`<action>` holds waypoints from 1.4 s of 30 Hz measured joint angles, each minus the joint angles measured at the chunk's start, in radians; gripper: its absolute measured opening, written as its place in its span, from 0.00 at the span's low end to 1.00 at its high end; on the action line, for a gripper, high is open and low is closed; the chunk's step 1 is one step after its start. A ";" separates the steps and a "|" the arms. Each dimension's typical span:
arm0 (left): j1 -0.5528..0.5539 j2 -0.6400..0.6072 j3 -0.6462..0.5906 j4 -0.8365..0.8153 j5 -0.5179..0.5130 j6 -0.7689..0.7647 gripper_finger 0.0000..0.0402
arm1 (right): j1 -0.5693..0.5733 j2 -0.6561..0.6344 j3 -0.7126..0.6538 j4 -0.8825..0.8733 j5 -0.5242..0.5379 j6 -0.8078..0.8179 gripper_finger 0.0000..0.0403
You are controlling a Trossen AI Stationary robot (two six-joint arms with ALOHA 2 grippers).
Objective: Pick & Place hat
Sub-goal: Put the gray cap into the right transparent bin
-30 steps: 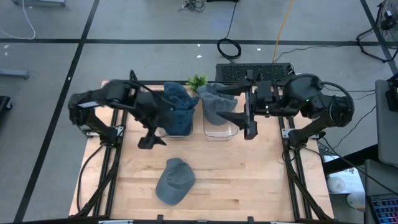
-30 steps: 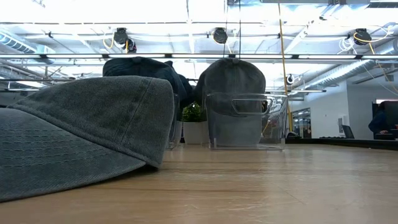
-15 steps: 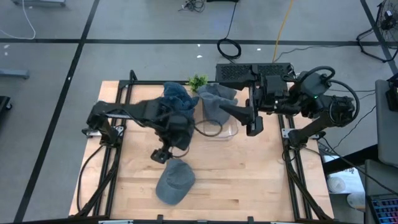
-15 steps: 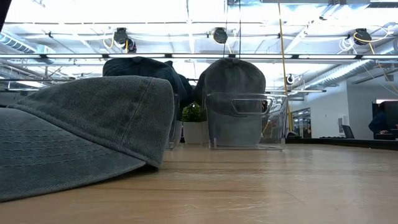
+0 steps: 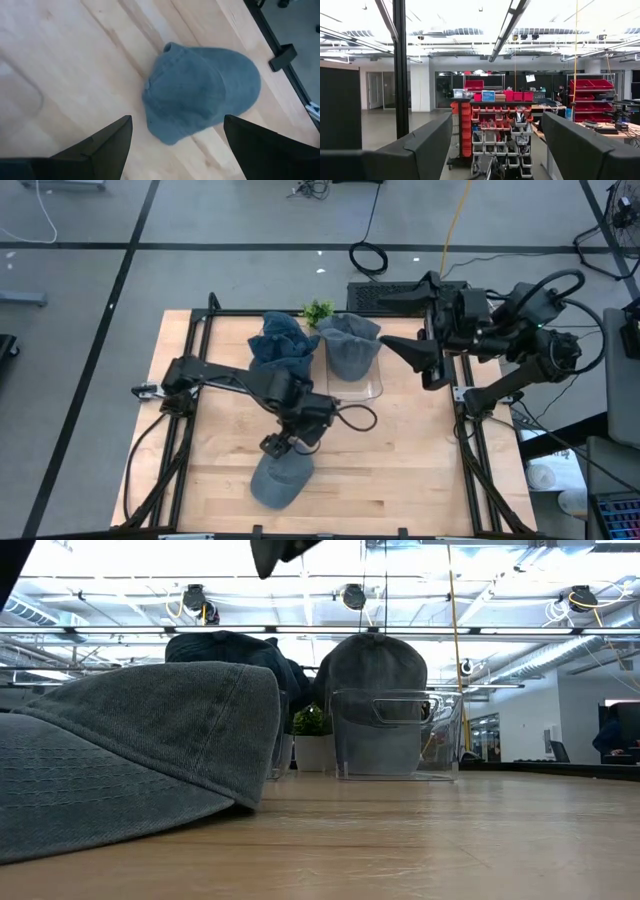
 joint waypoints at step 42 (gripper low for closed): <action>0.000 0.312 -0.163 0.180 0.298 0.160 0.79 | 0.000 0.013 0.000 -0.047 0.000 -0.006 0.73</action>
